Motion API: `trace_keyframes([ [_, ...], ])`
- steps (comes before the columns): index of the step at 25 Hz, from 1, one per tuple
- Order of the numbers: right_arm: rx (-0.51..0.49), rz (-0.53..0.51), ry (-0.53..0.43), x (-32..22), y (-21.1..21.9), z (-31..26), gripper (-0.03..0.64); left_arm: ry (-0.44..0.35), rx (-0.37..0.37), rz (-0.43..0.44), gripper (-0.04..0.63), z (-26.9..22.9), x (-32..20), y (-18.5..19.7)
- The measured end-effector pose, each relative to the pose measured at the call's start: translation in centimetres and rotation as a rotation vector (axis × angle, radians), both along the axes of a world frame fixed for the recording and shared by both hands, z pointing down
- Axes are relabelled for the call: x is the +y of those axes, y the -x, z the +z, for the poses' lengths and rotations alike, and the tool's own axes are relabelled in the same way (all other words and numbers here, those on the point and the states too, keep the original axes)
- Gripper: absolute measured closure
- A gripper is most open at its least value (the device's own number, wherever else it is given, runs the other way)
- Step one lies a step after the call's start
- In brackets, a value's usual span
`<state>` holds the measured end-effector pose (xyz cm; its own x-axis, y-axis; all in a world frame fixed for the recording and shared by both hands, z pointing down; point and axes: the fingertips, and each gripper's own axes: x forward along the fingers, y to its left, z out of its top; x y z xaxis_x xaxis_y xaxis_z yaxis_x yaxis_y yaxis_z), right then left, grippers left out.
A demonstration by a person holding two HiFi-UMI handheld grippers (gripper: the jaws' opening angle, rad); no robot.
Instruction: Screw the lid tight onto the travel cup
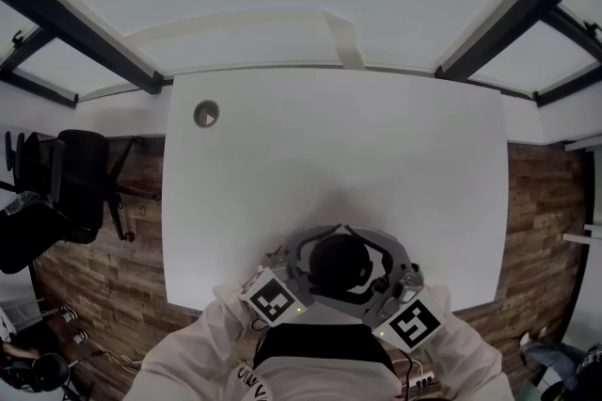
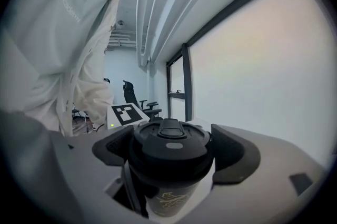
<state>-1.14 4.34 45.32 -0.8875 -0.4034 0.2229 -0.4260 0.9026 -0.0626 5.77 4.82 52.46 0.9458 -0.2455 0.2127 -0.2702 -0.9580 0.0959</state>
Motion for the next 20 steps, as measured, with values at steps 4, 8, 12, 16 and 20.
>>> trace_keyframes([
  [4, 0.025, -0.021, -0.008, 0.3, 0.1, 0.1, 0.184, 0.000, -0.018, -0.018, 0.189, -0.2, 0.1, 0.0],
  [8, 0.055, -0.043, -0.008, 0.7, 0.3, 0.3, 0.183, 0.003, -0.053, -0.017, 0.189, 0.4, 0.4, 0.3],
  [12, 0.091, -0.088, -0.093, 1.1, 1.5, 0.0, 0.183, -0.032, -0.129, -0.041, 0.189, 1.1, 0.8, 1.4],
  [16, 0.078, -0.050, -0.016, 0.4, 0.7, 0.2, 0.183, -0.014, -0.147, -0.097, 0.190, -0.2, 0.6, 3.6],
  [20, 0.102, -0.035, 0.001, 0.3, 0.6, 0.3, 0.183, 0.003, -0.132, -0.124, 0.192, 0.2, 1.0, 3.7],
])
